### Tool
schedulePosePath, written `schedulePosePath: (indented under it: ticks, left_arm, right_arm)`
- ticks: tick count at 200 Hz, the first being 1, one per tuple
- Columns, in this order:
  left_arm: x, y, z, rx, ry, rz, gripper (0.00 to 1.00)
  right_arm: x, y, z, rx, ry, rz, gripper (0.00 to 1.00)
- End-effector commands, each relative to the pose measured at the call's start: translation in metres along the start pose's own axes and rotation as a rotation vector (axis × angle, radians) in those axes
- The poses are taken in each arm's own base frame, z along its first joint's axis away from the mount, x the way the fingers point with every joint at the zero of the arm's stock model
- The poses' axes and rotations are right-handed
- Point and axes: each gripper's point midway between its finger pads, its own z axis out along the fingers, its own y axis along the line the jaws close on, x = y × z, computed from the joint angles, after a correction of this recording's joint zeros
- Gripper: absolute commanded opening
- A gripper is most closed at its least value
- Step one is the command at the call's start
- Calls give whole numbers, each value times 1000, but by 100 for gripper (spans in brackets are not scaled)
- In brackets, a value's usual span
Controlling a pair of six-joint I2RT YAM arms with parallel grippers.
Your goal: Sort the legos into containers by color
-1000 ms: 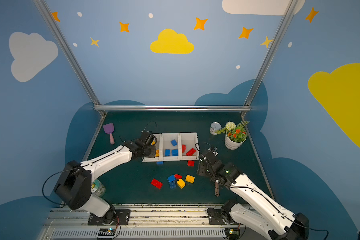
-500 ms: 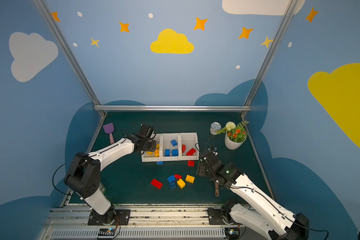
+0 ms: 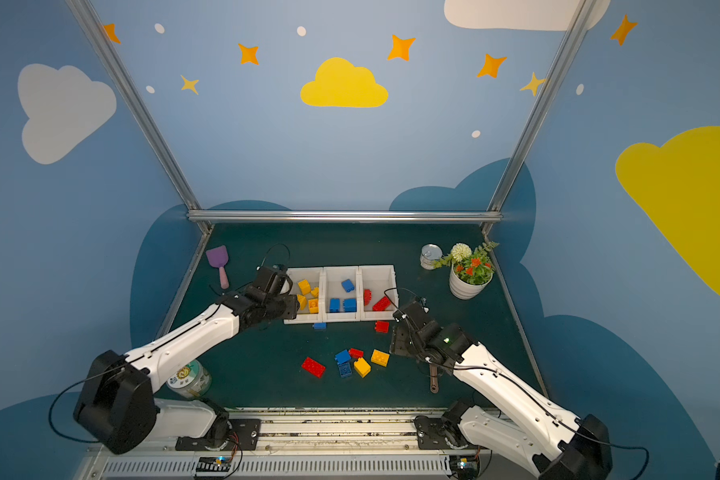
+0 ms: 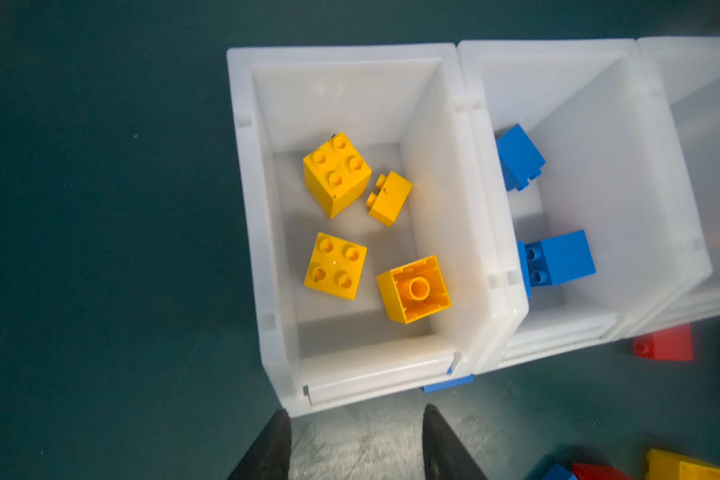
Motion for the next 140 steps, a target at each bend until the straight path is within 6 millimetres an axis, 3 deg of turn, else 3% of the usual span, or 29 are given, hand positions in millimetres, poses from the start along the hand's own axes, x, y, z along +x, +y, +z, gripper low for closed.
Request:
schedulePosePath:
  ticks: [1, 29, 94, 140]
  left_arm:
    - [11, 7, -11, 3, -17, -45, 54]
    - [25, 12, -22, 32, -51, -91, 58]
    - [57, 13, -35, 137, -80, -144, 68]
    - [69, 20, -42, 140, -103, -189, 69]
  right_arm:
    - [5, 7, 8, -22, 39, -17, 72]
    - [8, 21, 17, -47, 82, -35, 72]
    - [36, 26, 55, 46, 314, 0, 73]
    - [35, 41, 75, 76, 366, -51, 73]
